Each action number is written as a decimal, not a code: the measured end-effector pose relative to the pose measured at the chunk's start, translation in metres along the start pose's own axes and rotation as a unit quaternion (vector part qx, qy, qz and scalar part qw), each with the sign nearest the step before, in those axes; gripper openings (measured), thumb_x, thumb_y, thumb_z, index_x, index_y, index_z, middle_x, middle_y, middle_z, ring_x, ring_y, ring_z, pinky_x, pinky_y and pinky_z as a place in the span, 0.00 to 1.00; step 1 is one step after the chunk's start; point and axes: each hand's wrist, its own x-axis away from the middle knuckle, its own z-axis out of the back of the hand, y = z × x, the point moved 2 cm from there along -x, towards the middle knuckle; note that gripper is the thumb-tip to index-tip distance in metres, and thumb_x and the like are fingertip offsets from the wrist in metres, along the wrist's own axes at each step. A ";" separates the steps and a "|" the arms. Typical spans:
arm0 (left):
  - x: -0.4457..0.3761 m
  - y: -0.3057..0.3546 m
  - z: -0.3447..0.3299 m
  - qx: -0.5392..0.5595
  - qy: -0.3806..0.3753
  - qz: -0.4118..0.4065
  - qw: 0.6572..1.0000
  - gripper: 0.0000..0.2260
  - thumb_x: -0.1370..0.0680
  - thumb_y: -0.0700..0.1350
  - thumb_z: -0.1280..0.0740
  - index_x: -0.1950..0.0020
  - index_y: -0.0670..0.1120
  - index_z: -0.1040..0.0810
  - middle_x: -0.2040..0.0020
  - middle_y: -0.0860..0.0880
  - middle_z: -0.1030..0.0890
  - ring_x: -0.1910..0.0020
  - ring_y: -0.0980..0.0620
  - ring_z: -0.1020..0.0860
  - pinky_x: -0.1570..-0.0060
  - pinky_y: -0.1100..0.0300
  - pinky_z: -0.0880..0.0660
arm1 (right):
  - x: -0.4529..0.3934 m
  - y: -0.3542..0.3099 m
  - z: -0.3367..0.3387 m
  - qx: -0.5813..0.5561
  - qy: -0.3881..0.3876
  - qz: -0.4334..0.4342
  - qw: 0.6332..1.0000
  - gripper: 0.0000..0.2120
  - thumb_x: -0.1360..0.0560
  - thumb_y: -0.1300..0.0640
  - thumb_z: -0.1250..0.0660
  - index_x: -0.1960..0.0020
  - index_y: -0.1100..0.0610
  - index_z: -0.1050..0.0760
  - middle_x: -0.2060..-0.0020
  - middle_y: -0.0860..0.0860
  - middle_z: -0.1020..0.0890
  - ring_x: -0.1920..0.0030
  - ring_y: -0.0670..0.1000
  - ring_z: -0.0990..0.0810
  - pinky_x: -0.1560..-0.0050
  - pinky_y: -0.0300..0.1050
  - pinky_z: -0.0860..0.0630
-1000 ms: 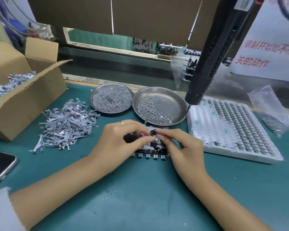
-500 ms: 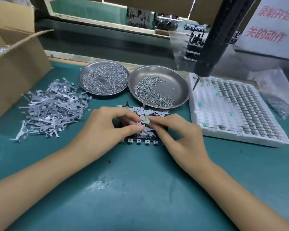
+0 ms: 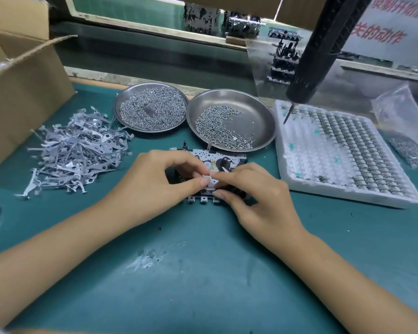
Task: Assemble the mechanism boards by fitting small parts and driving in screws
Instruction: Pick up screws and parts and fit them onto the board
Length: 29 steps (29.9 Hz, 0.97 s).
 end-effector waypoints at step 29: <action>-0.005 -0.003 0.003 0.023 -0.022 0.006 0.999 0.13 0.34 0.52 0.24 0.51 0.59 0.19 0.63 0.55 0.16 0.60 0.49 0.19 0.51 0.49 0.22 | 0.002 -0.005 0.002 0.056 -0.027 -0.019 0.998 0.06 0.27 0.60 0.30 0.56 0.63 0.17 0.56 0.55 0.20 0.55 0.55 0.21 0.56 0.49 0.23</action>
